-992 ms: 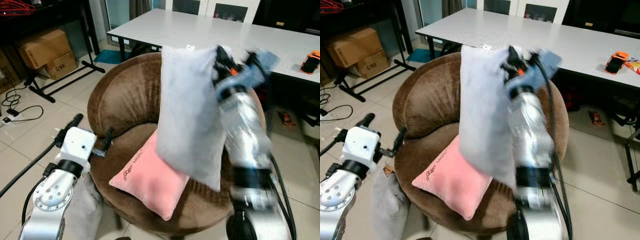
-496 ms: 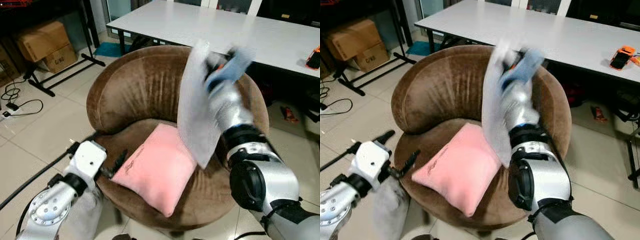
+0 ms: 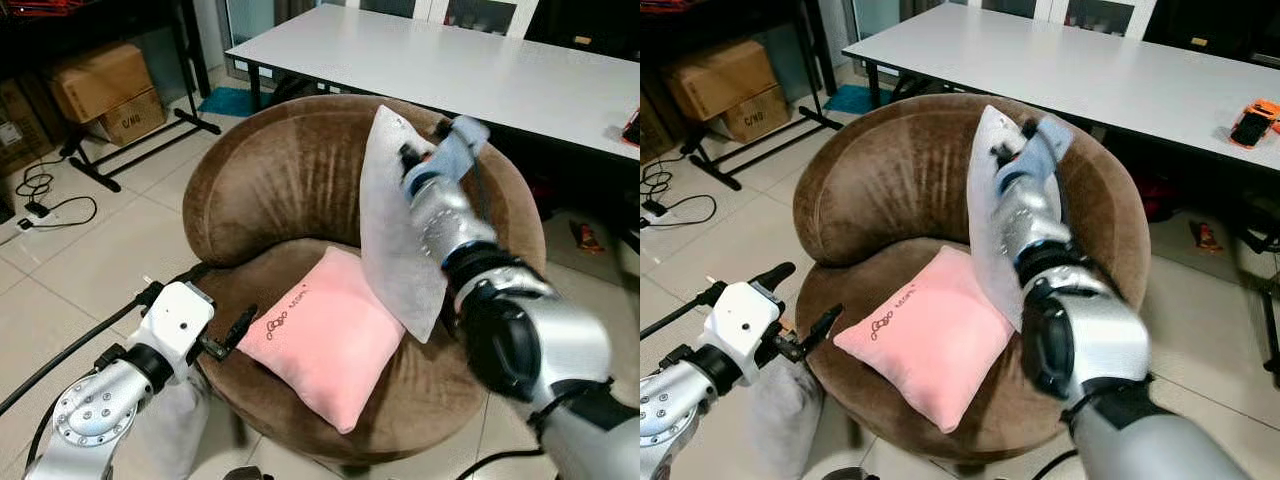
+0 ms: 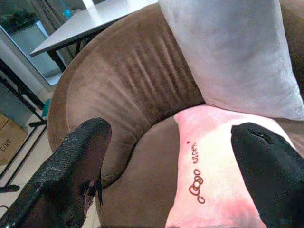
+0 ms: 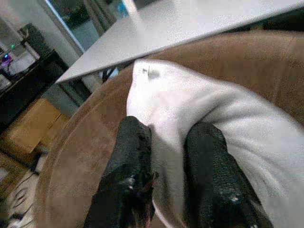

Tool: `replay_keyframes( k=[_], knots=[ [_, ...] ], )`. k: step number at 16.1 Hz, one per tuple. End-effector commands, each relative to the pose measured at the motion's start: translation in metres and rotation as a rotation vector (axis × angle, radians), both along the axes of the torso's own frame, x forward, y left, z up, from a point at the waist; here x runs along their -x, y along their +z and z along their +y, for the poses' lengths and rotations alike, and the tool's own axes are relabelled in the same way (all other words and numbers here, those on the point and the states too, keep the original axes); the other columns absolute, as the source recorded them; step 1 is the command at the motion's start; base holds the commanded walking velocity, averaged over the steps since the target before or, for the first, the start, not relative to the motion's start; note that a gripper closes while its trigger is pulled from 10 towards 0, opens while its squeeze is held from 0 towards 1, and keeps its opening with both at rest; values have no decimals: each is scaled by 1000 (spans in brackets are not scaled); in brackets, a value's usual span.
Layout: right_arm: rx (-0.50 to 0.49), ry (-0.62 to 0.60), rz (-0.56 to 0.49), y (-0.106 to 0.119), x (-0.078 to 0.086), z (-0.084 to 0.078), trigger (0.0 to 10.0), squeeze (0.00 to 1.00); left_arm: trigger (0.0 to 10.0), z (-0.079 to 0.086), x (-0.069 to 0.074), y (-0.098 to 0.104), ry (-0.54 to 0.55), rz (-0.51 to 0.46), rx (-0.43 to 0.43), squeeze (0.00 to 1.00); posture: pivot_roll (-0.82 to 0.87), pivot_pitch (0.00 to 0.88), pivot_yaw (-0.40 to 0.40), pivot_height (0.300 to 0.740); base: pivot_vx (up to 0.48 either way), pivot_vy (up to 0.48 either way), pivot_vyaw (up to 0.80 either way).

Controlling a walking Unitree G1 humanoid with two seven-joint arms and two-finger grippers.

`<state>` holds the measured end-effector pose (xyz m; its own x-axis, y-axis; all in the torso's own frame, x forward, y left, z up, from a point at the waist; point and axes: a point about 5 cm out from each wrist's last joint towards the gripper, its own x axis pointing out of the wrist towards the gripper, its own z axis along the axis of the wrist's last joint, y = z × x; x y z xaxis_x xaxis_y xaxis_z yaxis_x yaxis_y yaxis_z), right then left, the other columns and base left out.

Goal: Move the pillow to the sofa from floor

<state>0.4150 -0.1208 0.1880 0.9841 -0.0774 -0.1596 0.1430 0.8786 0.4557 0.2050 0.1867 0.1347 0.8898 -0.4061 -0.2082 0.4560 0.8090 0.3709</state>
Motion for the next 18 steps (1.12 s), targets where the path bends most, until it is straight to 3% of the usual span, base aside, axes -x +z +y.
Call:
replay_keyframes(
  k=[1, 3, 5, 9, 10, 11, 14, 16, 18],
  knots=[
    [28, -1, -35, 10, -2, 1, 10000, 1000, 10000, 2, -2, 3, 0, -7, -6, 0, 138, 1, -14, 740, 0, 0, 0],
    [74, -54, -28, 13, -3, -7, 10000, 1000, 10000, 2, -5, 4, 2, -16, -10, 0, 141, 0, -13, 740, 0, 0, 0],
    [31, -43, -72, 22, -5, -9, 10000, 1000, 10000, 3, -7, 5, 6, -25, -13, 0, 142, 0, -14, 740, 0, 0, 0],
    [65, 99, -166, 27, -6, -6, 10000, 1000, 10000, 7, -11, 1, 91, -43, -22, 0, 135, 0, -27, 740, 0, 0, 0],
    [70, 123, -177, 25, -5, -5, 10000, 918, 10000, 8, -11, 0, 110, -46, -17, 0, 135, 0, -27, 740, 0, 0, 0],
    [123, 189, -181, 0, 4, -9, 10000, 0, 10000, 9, -13, -8, 201, -24, 43, 0, 115, 0, -27, 740, 0, 0, 0],
    [181, 259, -178, -39, 26, -17, 10000, 0, 10000, 7, -11, -16, 264, -10, 94, 0, 81, 0, -19, 740, 0, 0, 0],
    [253, 297, -152, -65, 65, -21, 10000, 0, 10000, 14, -11, -17, 364, -88, 84, 0, 65, 0, -19, 740, 0, 0, 0],
    [331, 268, -41, -81, 95, -26, 10000, 0, 10000, 17, -11, -20, 404, -107, 76, 0, 52, 0, -34, 740, 0, 0, 0]
  ],
)
